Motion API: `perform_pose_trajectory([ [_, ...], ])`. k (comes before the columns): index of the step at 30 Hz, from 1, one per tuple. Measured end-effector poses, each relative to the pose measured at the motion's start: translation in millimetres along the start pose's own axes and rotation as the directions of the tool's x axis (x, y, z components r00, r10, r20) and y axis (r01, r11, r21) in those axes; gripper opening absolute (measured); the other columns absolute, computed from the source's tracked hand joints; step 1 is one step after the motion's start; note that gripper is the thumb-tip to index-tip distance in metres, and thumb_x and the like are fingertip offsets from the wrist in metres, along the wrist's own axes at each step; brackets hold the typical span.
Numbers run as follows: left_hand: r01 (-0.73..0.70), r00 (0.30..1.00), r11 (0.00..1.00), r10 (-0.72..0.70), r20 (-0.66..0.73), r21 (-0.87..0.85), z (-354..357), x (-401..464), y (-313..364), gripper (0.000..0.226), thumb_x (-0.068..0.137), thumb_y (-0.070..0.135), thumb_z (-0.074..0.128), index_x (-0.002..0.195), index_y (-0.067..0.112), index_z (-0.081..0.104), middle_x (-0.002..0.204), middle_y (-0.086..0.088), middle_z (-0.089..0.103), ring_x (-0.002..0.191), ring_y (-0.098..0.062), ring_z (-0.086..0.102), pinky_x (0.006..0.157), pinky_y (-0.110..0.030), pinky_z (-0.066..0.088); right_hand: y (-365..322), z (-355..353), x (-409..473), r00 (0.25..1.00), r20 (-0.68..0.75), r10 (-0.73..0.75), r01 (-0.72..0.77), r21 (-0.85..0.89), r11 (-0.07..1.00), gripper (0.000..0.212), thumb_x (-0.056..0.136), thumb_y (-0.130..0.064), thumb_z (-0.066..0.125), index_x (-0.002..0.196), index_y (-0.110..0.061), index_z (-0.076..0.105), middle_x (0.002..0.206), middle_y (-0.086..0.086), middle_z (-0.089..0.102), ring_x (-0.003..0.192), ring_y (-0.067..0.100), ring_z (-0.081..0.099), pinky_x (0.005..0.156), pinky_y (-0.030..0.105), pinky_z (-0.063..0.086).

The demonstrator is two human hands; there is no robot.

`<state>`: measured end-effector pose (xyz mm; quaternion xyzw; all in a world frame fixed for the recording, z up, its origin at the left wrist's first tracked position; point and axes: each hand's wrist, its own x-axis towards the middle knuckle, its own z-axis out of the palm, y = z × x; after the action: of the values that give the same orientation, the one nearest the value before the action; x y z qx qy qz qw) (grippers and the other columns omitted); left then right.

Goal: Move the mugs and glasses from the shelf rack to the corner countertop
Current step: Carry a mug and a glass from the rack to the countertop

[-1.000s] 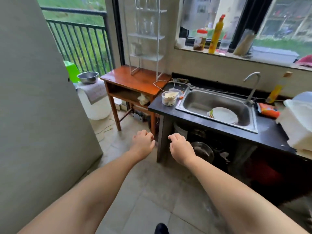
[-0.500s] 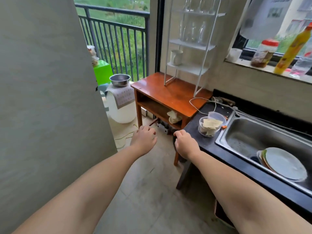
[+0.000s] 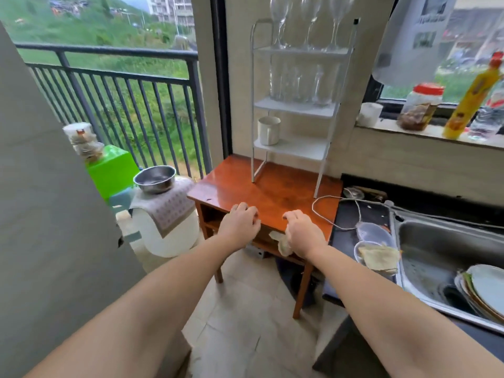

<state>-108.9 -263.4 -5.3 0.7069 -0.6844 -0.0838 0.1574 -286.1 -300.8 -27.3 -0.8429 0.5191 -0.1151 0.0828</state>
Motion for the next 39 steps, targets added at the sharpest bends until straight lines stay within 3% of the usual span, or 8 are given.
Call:
perform_pose_trajectory([
  [6, -0.068, 0.997, 0.989, 0.073, 0.035, -0.129, -2, 92, -3, 0.031, 0.095, 0.033, 0.043, 0.118, 0.017, 0.057, 0.123, -0.006, 0.053, 0.117, -0.025, 0.046, 0.096, -0.041, 0.046, 13, -17, 82, 0.979, -0.107, 0.171, -0.165, 0.059, 0.984, 0.035, 0.095, -0.013, 0.037, 0.128, -0.014, 0.048, 0.130, 0.009, 0.051, 0.116, 0.030, 0.050, 0.092, 0.040, 0.048],
  [13, -0.001, 0.999, 0.956, 0.015, 0.045, -0.294, -6, 208, -14, 0.030, 0.094, 0.031, 0.047, 0.115, 0.014, 0.059, 0.120, -0.008, 0.053, 0.112, -0.028, 0.053, 0.089, -0.039, 0.052, 37, -48, 188, 0.941, -0.290, 0.176, -0.150, 0.110, 0.983, 0.035, 0.097, -0.012, 0.038, 0.131, -0.009, 0.048, 0.130, 0.012, 0.053, 0.112, 0.029, 0.055, 0.089, 0.036, 0.047],
  [19, 0.127, 0.992, 0.888, -0.110, 0.065, -0.442, -13, 305, -14, 0.037, 0.092, 0.022, 0.046, 0.124, 0.005, 0.054, 0.123, -0.015, 0.058, 0.106, -0.030, 0.058, 0.089, -0.037, 0.050, 51, -102, 275, 0.811, -0.466, 0.353, -0.158, 0.405, 0.900, 0.037, 0.096, -0.009, 0.041, 0.133, -0.007, 0.043, 0.135, 0.012, 0.043, 0.106, 0.028, 0.055, 0.081, 0.031, 0.043],
  [24, 0.225, 0.970, 0.721, -0.229, 0.082, -0.656, -8, 352, -6, 0.047, 0.092, 0.020, 0.048, 0.135, 0.002, 0.040, 0.133, -0.016, 0.050, 0.114, -0.030, 0.053, 0.082, -0.030, 0.040, 67, -142, 328, 0.705, -0.482, 0.521, -0.205, 0.565, 0.800, 0.042, 0.097, -0.012, 0.040, 0.138, -0.008, 0.036, 0.140, 0.014, 0.040, 0.121, 0.028, 0.048, 0.091, 0.031, 0.039],
  [27, 0.284, 0.954, 0.650, -0.262, 0.143, -0.705, -5, 379, -4, 0.044, 0.093, 0.021, 0.045, 0.134, 0.004, 0.042, 0.118, -0.014, 0.056, 0.105, -0.028, 0.055, 0.077, -0.030, 0.041, 74, -157, 354, 0.670, -0.435, 0.602, -0.247, 0.633, 0.733, 0.041, 0.096, -0.013, 0.039, 0.137, -0.008, 0.038, 0.137, 0.012, 0.045, 0.122, 0.028, 0.048, 0.093, 0.033, 0.039],
  [29, 0.339, 0.938, 0.554, -0.265, 0.225, -0.760, 0, 393, -5, 0.038, 0.093, 0.023, 0.044, 0.127, 0.006, 0.048, 0.098, -0.008, 0.054, 0.087, -0.021, 0.053, 0.071, -0.030, 0.044, 77, -160, 366, 0.664, -0.406, 0.628, -0.224, 0.693, 0.685, 0.038, 0.094, -0.013, 0.038, 0.132, -0.008, 0.041, 0.126, 0.011, 0.052, 0.111, 0.026, 0.053, 0.082, 0.031, 0.039],
  [34, 0.449, 0.889, 0.328, -0.259, 0.378, -0.831, 12, 422, -11, 0.027, 0.095, 0.028, 0.047, 0.109, 0.007, 0.055, 0.101, -0.008, 0.057, 0.097, -0.022, 0.055, 0.099, -0.038, 0.049, 83, -167, 391, 0.647, -0.302, 0.700, -0.195, 0.822, 0.535, 0.022, 0.094, -0.019, 0.038, 0.104, -0.008, 0.053, 0.097, 0.009, 0.052, 0.089, 0.022, 0.050, 0.085, 0.043, 0.046],
  [39, 0.483, 0.855, 0.114, -0.275, 0.440, -0.868, 16, 432, -12, 0.034, 0.098, 0.017, 0.038, 0.126, 0.002, 0.050, 0.086, -0.007, 0.056, 0.075, -0.014, 0.056, 0.078, -0.028, 0.056, 83, -176, 390, 0.627, -0.269, 0.731, -0.053, 0.922, 0.384, 0.033, 0.099, -0.034, 0.038, 0.070, -0.018, 0.040, 0.062, 0.000, 0.045, 0.053, 0.011, 0.042, 0.050, 0.026, 0.042],
])
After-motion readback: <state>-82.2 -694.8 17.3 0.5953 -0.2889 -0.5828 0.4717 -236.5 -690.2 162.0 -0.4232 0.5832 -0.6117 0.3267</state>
